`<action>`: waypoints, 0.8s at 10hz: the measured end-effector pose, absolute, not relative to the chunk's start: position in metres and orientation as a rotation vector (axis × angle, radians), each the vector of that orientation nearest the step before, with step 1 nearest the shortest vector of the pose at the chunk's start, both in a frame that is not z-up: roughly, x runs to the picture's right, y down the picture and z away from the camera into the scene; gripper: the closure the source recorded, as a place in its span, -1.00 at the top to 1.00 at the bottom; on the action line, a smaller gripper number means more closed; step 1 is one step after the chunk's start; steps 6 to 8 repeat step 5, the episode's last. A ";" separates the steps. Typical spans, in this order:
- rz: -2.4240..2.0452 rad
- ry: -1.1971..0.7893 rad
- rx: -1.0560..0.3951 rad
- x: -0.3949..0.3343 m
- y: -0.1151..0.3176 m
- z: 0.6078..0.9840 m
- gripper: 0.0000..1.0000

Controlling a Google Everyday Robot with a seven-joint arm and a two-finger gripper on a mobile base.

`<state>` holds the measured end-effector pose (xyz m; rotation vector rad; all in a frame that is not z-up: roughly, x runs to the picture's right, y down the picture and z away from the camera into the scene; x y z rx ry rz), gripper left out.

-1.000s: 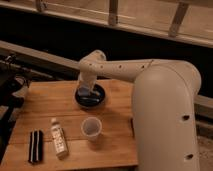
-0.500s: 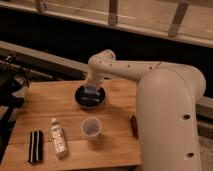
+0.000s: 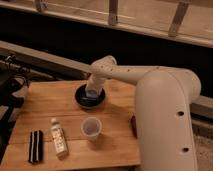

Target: Place the white sponge in the ceramic bowl

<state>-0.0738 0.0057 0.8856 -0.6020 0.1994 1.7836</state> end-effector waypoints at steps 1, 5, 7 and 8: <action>1.786 0.201 -0.601 -0.071 0.002 0.883 0.22; 1.777 0.196 -0.602 -0.076 0.006 0.887 0.22; 1.777 0.196 -0.602 -0.076 0.006 0.887 0.22; 1.777 0.196 -0.602 -0.076 0.006 0.887 0.22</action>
